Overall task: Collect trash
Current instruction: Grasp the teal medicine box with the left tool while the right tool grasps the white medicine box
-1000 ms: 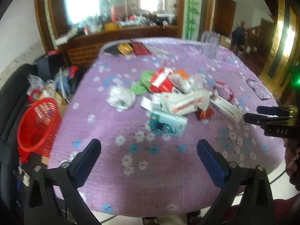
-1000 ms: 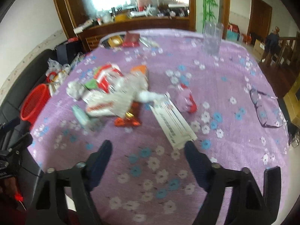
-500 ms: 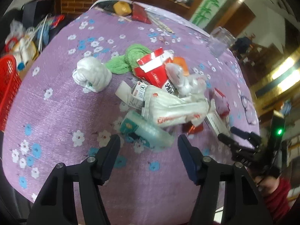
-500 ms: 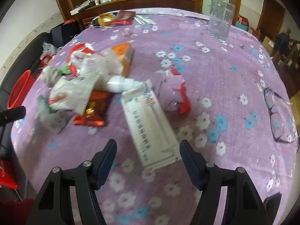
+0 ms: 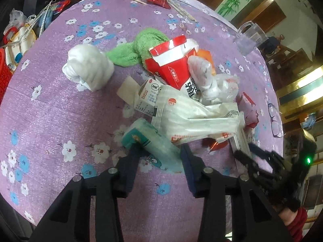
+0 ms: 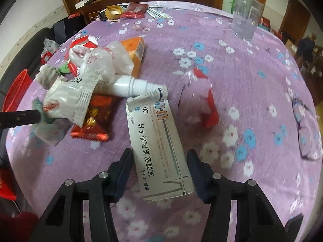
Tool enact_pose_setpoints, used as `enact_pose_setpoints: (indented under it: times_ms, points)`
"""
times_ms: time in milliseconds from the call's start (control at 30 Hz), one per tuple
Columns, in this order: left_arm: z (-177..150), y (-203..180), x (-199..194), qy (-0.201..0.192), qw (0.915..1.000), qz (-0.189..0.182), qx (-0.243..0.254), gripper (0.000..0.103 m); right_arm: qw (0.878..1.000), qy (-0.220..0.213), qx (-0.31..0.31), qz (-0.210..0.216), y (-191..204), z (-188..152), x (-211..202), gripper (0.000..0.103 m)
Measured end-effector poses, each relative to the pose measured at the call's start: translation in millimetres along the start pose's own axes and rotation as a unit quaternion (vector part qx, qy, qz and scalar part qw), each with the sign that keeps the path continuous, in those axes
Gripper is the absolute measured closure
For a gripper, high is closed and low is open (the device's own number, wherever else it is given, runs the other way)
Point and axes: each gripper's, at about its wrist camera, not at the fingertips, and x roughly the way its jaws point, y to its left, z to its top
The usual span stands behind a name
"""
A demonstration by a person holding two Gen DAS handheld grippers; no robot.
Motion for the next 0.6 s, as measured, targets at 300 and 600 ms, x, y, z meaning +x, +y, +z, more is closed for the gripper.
enact_pose_setpoints:
  times_ms: [300, 600]
  points:
    - [-5.1, 16.7, 0.8, 0.001, 0.9999, 0.010, -0.007, 0.065, 0.999, -0.006, 0.018, 0.040, 20.9, -41.2, -28.2, 0.044]
    - [-12.2, 9.7, 4.2, -0.010, 0.9999, 0.011, 0.003, 0.083, 0.999, -0.034, 0.007, 0.035, 29.6, -49.1, -48.6, 0.044]
